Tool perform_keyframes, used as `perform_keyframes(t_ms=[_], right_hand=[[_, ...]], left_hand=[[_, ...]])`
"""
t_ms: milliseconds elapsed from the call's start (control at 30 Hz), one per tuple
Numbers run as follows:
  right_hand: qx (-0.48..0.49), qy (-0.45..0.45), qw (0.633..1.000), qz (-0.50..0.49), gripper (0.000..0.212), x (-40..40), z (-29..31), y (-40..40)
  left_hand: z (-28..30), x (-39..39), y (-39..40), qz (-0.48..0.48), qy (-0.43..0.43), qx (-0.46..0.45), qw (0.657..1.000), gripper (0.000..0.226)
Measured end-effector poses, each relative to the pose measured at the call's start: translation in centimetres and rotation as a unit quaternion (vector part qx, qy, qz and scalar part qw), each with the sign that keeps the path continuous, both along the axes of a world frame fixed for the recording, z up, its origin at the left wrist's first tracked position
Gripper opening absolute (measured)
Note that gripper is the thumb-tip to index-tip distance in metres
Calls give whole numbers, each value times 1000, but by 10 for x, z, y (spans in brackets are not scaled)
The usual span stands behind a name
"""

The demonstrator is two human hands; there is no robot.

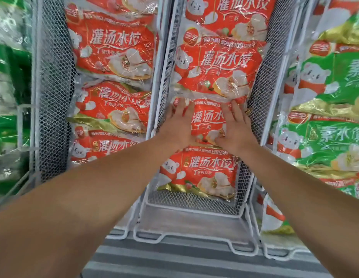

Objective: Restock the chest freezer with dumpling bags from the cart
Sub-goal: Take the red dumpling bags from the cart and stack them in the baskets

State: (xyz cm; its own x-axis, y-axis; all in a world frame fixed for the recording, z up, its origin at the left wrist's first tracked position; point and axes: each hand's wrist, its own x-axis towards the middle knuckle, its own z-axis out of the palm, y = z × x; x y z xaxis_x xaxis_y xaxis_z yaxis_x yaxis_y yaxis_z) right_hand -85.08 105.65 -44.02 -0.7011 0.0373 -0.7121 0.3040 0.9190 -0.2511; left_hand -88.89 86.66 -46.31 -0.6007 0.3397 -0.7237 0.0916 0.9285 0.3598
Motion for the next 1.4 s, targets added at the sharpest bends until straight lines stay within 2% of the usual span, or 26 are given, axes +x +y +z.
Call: perform_keyframes(t_ms=[200, 333, 433, 533, 667, 733, 767, 833, 900, 967, 1033, 1200, 1267, 1400], right_hand=[[-1, -35, 998, -49, 101, 0, 2, -11], [6, -79, 997, -23, 97, 9, -3, -9], [10, -69, 997, -26, 99, 2, -8, -6], [-4, -38, 998, -46, 102, -5, -10, -5], [-56, -17, 992, -116, 100, 4, 4, -3], [-35, 61, 992, -106, 79, 18, 19, -3], [-12, 98, 993, -70, 62, 27, 26, -4], [8, 92, 996, 18, 39, 47, 34, -9], [9, 23, 996, 88, 45, 69, 35, -12], [39, -13, 989, 143, 59, 83, 28, -14], [61, -21, 984, 168, 68, 89, 23, -15], [95, -19, 974, 204, 87, 94, 31, -19], [84, -15, 971, 225, 89, 103, 32, -20], [69, -106, 961, 245, 112, 111, 25, -19]], left_hand=[[7, -4, 3, 6, -16, -23, 1000, 111], [8, 0, 0, -18, -48, -42, 998, 109], [5, -3, 2, -4, -50, -29, 998, 103], [2, -8, 7, 9, -37, -7, 999, 109], [5, -7, 7, 16, -23, 2, 1000, 109], [17, 2, 2, 10, 38, 10, 999, 93], [23, 11, -2, -11, 85, 21, 996, 76], [31, 27, -9, -74, 122, 31, 989, 43], [37, 45, -13, -124, 54, 10, 991, 39], [37, 57, -13, -151, 0, -22, 988, 55], [36, 61, -8, -170, 5, -40, 985, 63], [36, 51, -3, -195, 34, -54, 979, 61], [34, 58, -7, -198, 37, -54, 978, 69], [26, 85, -20, -200, 15, -66, 977, 95]])
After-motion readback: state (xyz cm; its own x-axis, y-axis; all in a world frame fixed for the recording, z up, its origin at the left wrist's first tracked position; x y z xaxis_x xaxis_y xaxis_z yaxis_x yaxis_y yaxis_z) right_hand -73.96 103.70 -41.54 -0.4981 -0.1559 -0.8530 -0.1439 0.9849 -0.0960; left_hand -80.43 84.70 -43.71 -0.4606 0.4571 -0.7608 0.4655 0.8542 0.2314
